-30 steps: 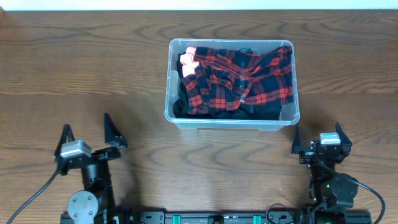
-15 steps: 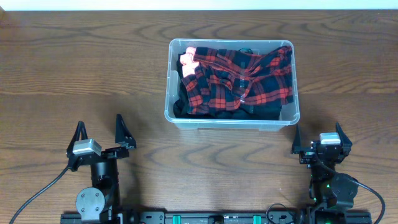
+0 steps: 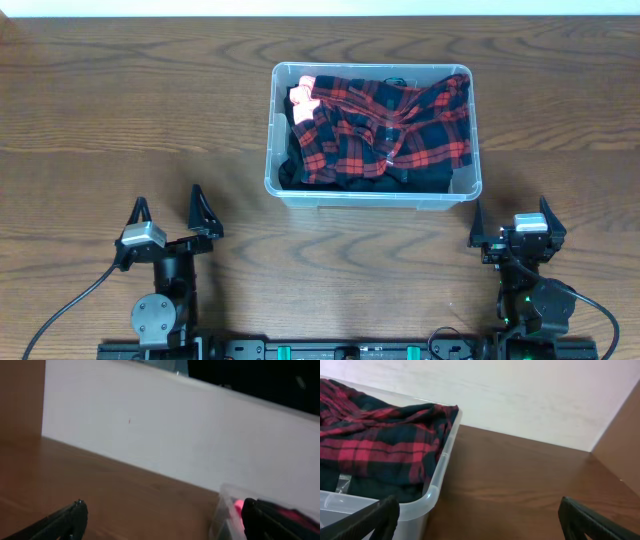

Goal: Pack container

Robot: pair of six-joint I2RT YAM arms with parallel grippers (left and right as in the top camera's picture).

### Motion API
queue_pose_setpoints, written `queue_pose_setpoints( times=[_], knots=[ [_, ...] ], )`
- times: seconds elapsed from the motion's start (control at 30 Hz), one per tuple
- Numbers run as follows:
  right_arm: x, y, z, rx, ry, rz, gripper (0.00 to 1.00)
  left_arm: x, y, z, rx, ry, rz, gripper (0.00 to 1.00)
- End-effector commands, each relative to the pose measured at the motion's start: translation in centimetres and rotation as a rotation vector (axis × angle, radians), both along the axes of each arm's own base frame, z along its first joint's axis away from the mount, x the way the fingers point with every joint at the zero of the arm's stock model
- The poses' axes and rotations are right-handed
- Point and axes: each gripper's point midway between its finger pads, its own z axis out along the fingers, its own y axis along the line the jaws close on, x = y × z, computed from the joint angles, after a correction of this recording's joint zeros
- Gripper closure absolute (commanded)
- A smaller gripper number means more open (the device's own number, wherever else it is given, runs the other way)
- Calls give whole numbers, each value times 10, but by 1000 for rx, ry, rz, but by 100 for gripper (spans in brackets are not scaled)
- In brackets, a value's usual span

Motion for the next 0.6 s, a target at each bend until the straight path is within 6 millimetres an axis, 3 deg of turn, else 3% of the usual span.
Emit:
queue_pose_setpoints(
  times=[0.0, 0.1, 0.37, 0.57],
  knots=[
    [0, 1, 0, -11, 0, 4, 1, 0, -2, 0, -8, -11, -8, 2],
    [0, 1, 0, -11, 0, 3, 1, 0, -2, -2, -8, -2, -9, 2],
    [0, 1, 0, -11, 0, 4, 1, 2, -2, -47, -13, 179, -8, 2],
    [0, 1, 0, -11, 0, 4, 1, 1, -2, -56, 97, 232, -6, 2]
  ],
)
